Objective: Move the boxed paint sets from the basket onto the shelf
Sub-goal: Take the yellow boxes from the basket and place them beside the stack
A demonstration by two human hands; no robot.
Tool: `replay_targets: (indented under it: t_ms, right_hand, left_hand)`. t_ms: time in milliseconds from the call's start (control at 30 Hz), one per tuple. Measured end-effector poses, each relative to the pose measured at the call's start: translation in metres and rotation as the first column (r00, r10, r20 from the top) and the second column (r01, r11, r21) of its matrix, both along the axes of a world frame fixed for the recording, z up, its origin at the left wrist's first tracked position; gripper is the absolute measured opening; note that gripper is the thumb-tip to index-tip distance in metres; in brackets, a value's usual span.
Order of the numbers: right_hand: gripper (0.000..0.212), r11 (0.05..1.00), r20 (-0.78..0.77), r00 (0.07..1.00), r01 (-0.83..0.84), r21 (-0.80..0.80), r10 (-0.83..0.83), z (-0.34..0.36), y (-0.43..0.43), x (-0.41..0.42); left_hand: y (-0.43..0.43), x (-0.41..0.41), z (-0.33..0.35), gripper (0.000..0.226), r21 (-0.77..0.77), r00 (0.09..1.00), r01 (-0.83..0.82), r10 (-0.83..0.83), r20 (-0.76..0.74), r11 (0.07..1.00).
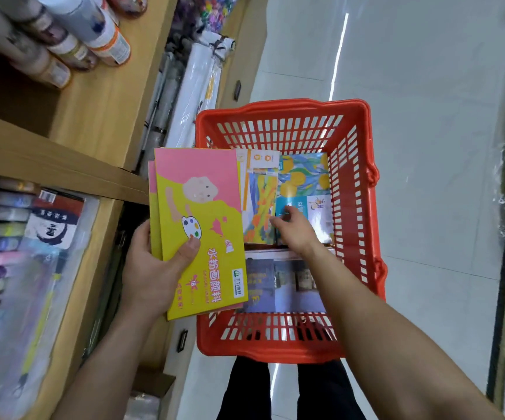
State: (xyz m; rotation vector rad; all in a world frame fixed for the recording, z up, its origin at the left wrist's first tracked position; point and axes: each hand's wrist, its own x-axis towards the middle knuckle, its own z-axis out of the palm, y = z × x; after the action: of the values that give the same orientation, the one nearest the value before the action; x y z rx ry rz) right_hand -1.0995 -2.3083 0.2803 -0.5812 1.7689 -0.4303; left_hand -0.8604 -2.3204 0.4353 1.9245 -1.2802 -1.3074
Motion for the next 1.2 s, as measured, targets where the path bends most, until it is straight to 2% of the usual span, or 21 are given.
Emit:
replay_targets:
  t_ms: [67, 100, 200, 367, 533, 667, 800, 1000, 1100, 1200]
  right_hand:
    - [0.039, 1.000, -0.019, 0.999, 0.029, -0.004, -0.029, -0.011, -0.011, 0.017]
    - [0.041, 0.998, -0.030, 0.998, 0.056, -0.002, -0.056, -0.015, -0.015, 0.023]
    - [0.063, 0.996, -0.091, 0.992, 0.088, 0.025, -0.085, -0.024, -0.021, 0.036]
    - [0.064, 0.983, -0.116, 0.980, 0.170, 0.066, -0.162, -0.028, -0.028, 0.038]
    - [0.086, 0.984, -0.211, 0.968, 0.156, 0.082, -0.135, -0.023, -0.035, 0.049]
    - [0.066, 0.981, -0.149, 0.973, 0.184, 0.053, -0.175, -0.022, -0.036, 0.047]
    - [0.074, 0.993, -0.215, 0.972, 0.104, 0.046, -0.092, -0.024, -0.036, 0.056]
    - [0.076, 0.993, -0.184, 0.976, 0.119, 0.002, -0.117, -0.022, -0.035, 0.063]
    - [0.066, 0.988, -0.155, 0.977, 0.136, -0.072, -0.146, -0.019, -0.025, 0.060]
    - [0.049, 0.971, -0.058, 0.975, 0.204, -0.128, -0.212, -0.009, -0.010, 0.050]
  left_hand:
    - [0.001, 0.007, 0.000, 0.052, 0.020, 1.000, -0.016, 0.016, 0.016, 1.000]
    - [0.002, 0.011, 0.000, 0.049, 0.030, 1.000, -0.020, 0.020, 0.021, 0.999]
    - [0.004, 0.020, -0.001, 0.043, 0.053, 0.999, -0.029, 0.027, 0.048, 0.998]
    - [0.006, 0.029, -0.006, 0.048, 0.091, 0.999, -0.022, 0.019, 0.036, 0.996]
    - [0.003, 0.027, -0.006, 0.045, 0.093, 1.000, -0.013, 0.012, 0.011, 0.996]
    - [0.004, 0.028, -0.007, 0.046, 0.096, 1.000, -0.004, 0.001, 0.026, 0.995]
    - [0.006, 0.029, -0.008, 0.047, 0.099, 0.999, -0.018, 0.013, 0.046, 0.995]
    - [0.012, 0.031, -0.006, 0.048, 0.103, 0.997, -0.040, 0.033, 0.068, 0.994]
    - [0.015, 0.031, -0.004, 0.045, 0.120, 0.997, -0.053, 0.047, 0.056, 0.991]
    - [0.019, 0.032, 0.000, 0.040, 0.125, 0.996, -0.076, 0.070, 0.048, 0.989]
